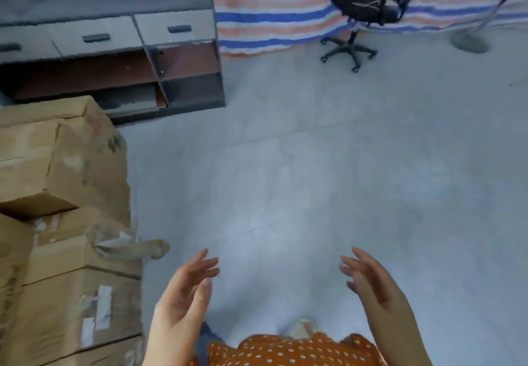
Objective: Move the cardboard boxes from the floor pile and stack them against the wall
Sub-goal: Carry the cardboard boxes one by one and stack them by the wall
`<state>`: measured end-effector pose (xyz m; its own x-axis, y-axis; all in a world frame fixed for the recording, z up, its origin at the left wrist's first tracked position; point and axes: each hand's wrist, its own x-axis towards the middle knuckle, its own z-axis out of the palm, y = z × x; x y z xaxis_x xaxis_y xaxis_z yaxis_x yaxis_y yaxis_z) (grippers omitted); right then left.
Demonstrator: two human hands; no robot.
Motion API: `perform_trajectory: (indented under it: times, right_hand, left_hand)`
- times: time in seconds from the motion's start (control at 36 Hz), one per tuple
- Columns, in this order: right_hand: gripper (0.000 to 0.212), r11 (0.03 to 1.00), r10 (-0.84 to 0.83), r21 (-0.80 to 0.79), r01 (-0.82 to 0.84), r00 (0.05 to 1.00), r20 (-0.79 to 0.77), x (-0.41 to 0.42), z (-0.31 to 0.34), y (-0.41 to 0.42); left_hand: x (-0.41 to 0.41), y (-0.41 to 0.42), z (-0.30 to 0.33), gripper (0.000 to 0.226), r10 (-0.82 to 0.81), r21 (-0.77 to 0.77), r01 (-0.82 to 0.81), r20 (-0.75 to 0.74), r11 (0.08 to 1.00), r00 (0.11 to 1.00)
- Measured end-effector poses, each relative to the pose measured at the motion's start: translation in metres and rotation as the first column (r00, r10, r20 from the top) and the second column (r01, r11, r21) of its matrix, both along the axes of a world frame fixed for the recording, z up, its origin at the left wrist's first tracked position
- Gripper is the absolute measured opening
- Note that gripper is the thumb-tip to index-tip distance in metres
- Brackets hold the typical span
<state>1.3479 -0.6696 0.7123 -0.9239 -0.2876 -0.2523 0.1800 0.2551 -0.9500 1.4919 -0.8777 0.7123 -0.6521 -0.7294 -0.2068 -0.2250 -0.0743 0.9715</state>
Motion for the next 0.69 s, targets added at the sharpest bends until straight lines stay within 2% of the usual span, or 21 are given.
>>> perform_trajectory:
  times: [0.06, 0.14, 0.22, 0.28, 0.33, 0.39, 0.42, 0.44, 0.47, 0.5, 0.53, 0.56, 0.61, 0.67, 0.69]
  right_hand:
    - [0.059, 0.994, -0.109, 0.007, 0.109, 0.994, -0.011, -0.013, 0.002, 0.043]
    - [0.021, 0.969, -0.239, 0.056, 0.239, 0.971, -0.013, -0.024, -0.003, 0.103]
    - [0.020, 0.923, -0.383, 0.042, 0.382, 0.924, -0.001, -0.023, -0.001, 0.149]
    - [0.061, 0.881, -0.473, 0.034, 0.473, 0.881, 0.018, -0.020, 0.000, 0.171]
    - [0.075, 0.830, -0.557, 0.034, 0.556, 0.830, 0.013, -0.018, -0.006, 0.193]
    - [0.070, 0.782, -0.622, 0.003, 0.623, 0.782, 0.034, -0.017, -0.008, 0.208]
    - [0.056, 0.752, -0.659, 0.017, 0.659, 0.751, 0.041, -0.018, -0.005, 0.214]
    - [0.031, 0.728, -0.685, 0.016, 0.685, 0.728, 0.033, -0.022, -0.007, 0.221]
    - [0.018, 0.703, -0.711, 0.016, 0.711, 0.702, 0.049, -0.026, -0.008, 0.229]
    - [0.034, 0.673, -0.740, 0.027, 0.740, 0.672, 0.037, -0.031, -0.011, 0.236]
    - [0.034, 0.662, -0.750, 0.035, 0.749, 0.660, 0.043, -0.035, -0.007, 0.241]
    - [0.019, 0.631, -0.775, 0.006, 0.776, 0.630, 0.061, -0.043, -0.006, 0.246]
    - [0.040, 0.588, -0.808, 0.027, 0.808, 0.586, 0.068, -0.059, -0.009, 0.259]
    - [0.016, 0.527, -0.849, 0.006, 0.850, 0.527, 0.043, -0.081, -0.015, 0.272]
    - [0.026, 0.530, -0.847, 0.010, 0.848, 0.530, 0.042, -0.093, -0.023, 0.280]
  left_hand:
    - [-0.030, 0.030, 0.003, 0.031, -0.096, -0.016, 0.096, 0.015, 0.995, 0.995]
    - [-0.068, 0.067, 0.004, 0.034, -0.236, -0.006, 0.236, 0.037, 0.972, 0.971]
    - [-0.103, 0.102, 0.006, 0.038, -0.353, -0.020, 0.354, 0.034, 0.935, 0.935]
    - [-0.126, 0.122, 0.006, 0.041, -0.434, -0.036, 0.436, 0.052, 0.899, 0.899]
    - [-0.149, 0.140, 0.002, 0.046, -0.509, -0.045, 0.513, 0.079, 0.857, 0.857]
    - [-0.172, 0.158, 0.000, 0.052, -0.573, -0.043, 0.578, 0.092, 0.815, 0.814]
    - [-0.184, 0.167, 0.000, 0.052, -0.600, -0.041, 0.605, 0.090, 0.796, 0.795]
    - [-0.195, 0.176, 0.001, 0.050, -0.623, -0.035, 0.627, 0.085, 0.778, 0.778]
    - [-0.207, 0.184, 0.002, 0.049, -0.642, -0.028, 0.646, 0.080, 0.763, 0.763]
    - [-0.219, 0.193, 0.002, 0.047, -0.663, -0.028, 0.666, 0.074, 0.745, 0.745]
    - [-0.231, 0.201, 0.002, 0.044, -0.682, -0.031, 0.685, 0.070, 0.728, 0.728]
    - [-0.244, 0.209, 0.002, 0.040, -0.700, -0.029, 0.703, 0.065, 0.711, 0.711]
    - [-0.273, 0.224, 0.003, 0.036, -0.732, -0.025, 0.734, 0.057, 0.679, 0.679]
    - [-0.305, 0.240, 0.003, 0.032, -0.762, -0.024, 0.764, 0.047, 0.645, 0.646]
    - [-0.321, 0.248, 0.002, 0.031, -0.774, -0.022, 0.775, 0.039, 0.631, 0.632]
